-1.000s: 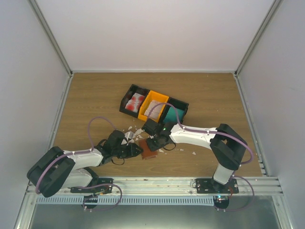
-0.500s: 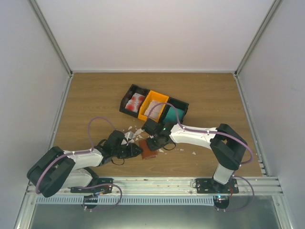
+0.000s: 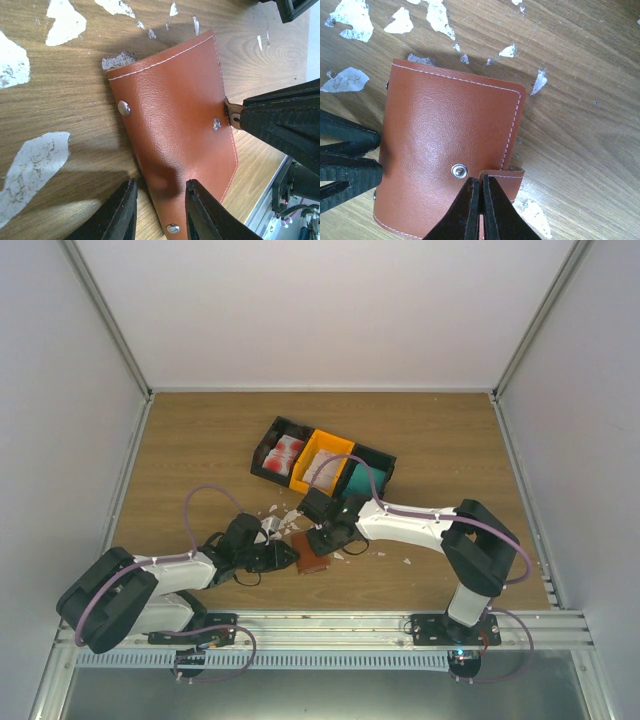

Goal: Put the credit cards into the card holder
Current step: Close the card holder at the center of the board.

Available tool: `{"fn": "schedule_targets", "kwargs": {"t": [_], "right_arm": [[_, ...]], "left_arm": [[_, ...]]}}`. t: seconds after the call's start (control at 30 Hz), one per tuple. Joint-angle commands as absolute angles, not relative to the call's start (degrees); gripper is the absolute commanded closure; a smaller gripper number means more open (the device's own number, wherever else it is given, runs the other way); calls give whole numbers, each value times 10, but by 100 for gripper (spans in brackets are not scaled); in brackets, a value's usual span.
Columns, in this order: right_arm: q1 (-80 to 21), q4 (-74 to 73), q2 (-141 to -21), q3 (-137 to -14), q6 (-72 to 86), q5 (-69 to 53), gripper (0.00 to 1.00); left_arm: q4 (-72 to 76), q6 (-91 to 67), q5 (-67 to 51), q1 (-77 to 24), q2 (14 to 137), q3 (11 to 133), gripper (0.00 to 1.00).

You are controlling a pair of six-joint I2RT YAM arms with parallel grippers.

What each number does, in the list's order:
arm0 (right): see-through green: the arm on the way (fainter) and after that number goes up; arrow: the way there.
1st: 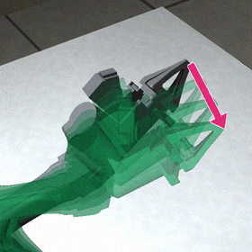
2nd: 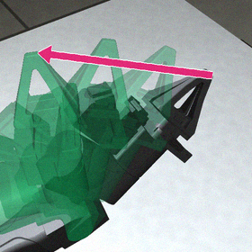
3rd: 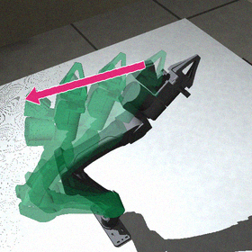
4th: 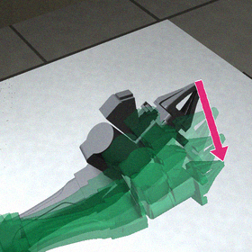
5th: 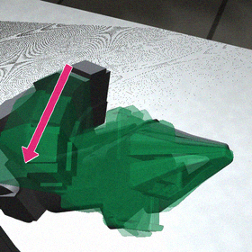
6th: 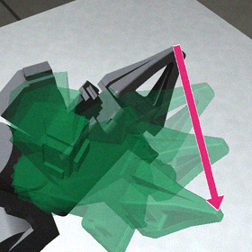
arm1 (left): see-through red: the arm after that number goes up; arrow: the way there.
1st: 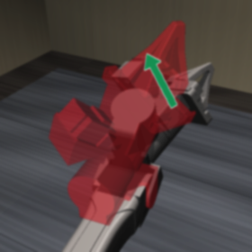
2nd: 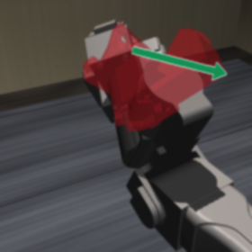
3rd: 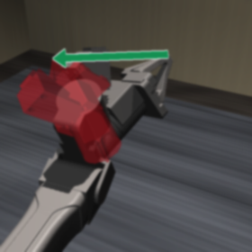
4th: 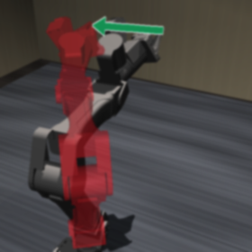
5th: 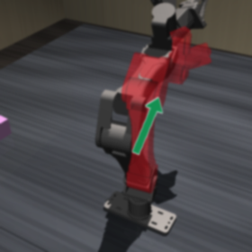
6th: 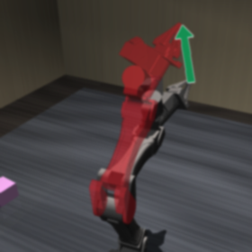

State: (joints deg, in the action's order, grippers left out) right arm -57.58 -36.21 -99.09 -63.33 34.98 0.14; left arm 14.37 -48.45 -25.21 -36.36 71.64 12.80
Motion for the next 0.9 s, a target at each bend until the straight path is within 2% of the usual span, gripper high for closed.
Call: {"fn": "schedule_targets", "kwargs": {"t": [0.0, 0.37, 0.57, 0.87], "right_arm": [[-580, -364, -976, -645, 353, 7, 98], [-583, -342, -999, -648, 332, -23, 100], [-587, -339, -1011, -655, 324, -26, 99], [-589, -349, -1025, -660, 324, -17, 99]], "left_arm": [[153, -479, -249, -368, 726, 116, 70], [166, -480, -257, -368, 744, 118, 71], [178, -479, -267, -368, 757, 120, 78], [181, -481, -268, -369, 759, 118, 79]]}}
